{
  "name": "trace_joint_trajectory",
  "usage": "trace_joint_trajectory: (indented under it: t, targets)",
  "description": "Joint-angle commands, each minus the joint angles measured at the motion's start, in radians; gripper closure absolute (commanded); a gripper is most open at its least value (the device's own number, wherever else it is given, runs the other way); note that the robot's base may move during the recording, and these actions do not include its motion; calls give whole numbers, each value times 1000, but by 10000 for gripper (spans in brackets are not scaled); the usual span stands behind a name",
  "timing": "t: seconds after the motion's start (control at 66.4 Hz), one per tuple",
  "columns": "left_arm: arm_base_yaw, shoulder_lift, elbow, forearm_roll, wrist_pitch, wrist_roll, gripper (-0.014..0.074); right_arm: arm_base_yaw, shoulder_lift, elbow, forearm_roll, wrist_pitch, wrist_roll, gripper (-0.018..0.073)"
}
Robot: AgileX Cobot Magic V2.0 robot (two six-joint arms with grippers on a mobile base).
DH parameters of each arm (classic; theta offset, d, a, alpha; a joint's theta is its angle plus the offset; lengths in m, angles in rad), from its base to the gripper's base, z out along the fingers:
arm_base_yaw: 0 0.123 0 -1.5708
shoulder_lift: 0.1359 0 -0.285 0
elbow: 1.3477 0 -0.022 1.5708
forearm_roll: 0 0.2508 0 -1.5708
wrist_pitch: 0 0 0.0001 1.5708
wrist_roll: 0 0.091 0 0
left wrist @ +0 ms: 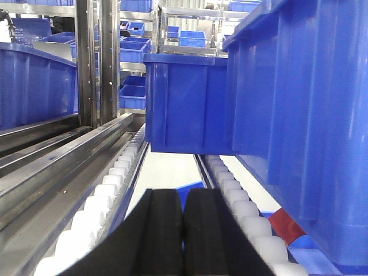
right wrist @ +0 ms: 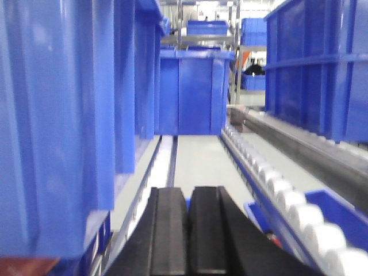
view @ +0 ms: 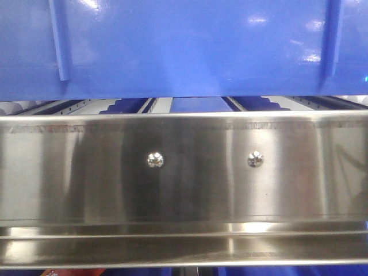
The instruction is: Move blue bin to conveyor side
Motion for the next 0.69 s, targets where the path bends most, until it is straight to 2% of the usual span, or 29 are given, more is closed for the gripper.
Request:
trace_joint_trajectory:
  t: [0.0,0.136,0.211,0.331,0.497,0.617,0.678]
  targets:
    - [-4,0,-5,2,-20,-2,605,-2,-3,0,-1,-61,-9,628]
    - [-4,0,-5,-6,-22,-2,605,-2,-3,0,-1,-83,-9,628]
    - [-4,0,-5,-46,-51,-2,605,-2,-3,0,22,-104,-9,628]
    - [-4,0,-48,-61,-51,-2,605,-2,-3,-44,48,-78,-9,628]
    - [-4,0,-283,-61,120,-2,569,-2,-3,-278,48,117,-9,628]
    - [-4,63,-479,-61,254,-2,440,-2,27,-435,48,226,-9,617]
    - [-4,111,-559,-61,311,-2,367,-2,67,-507,48,245,-9,551]
